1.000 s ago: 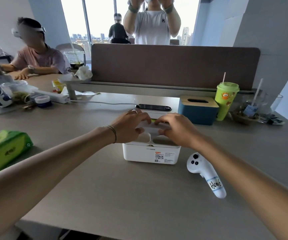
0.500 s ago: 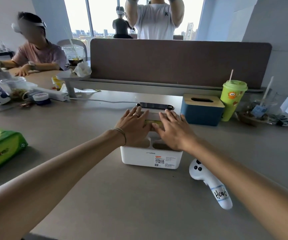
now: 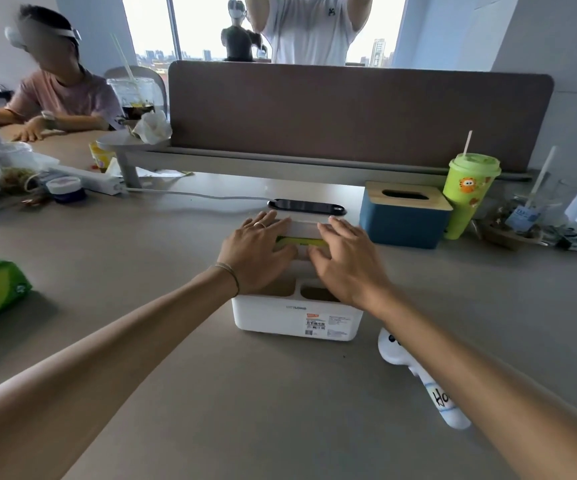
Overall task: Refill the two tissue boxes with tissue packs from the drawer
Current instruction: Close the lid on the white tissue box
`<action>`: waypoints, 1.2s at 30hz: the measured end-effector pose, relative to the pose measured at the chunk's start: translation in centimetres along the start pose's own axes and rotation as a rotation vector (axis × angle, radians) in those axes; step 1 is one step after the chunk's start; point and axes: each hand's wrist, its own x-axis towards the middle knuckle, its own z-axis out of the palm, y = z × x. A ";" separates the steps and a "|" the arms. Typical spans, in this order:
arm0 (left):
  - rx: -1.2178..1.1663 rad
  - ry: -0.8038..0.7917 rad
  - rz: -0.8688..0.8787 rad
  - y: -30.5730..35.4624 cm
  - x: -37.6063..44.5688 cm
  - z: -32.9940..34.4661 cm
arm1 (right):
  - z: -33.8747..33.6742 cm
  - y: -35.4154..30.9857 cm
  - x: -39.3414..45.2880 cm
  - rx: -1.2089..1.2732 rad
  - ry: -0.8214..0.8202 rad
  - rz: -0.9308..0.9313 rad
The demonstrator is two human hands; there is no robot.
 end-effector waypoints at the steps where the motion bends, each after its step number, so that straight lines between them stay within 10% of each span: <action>1: -0.040 0.004 0.009 0.0 -0.1 -0.2 | -0.1 0.1 -0.2 0.055 0.013 0.013; 11: -0.881 0.014 -0.323 -1.4 -3.2 -0.4 | 0.3 0.2 -1.7 0.653 0.052 0.353; 36: -0.381 0.171 -0.478 -26.2 13.6 -4.3 | 14.1 -13.0 24.4 0.762 -0.049 0.246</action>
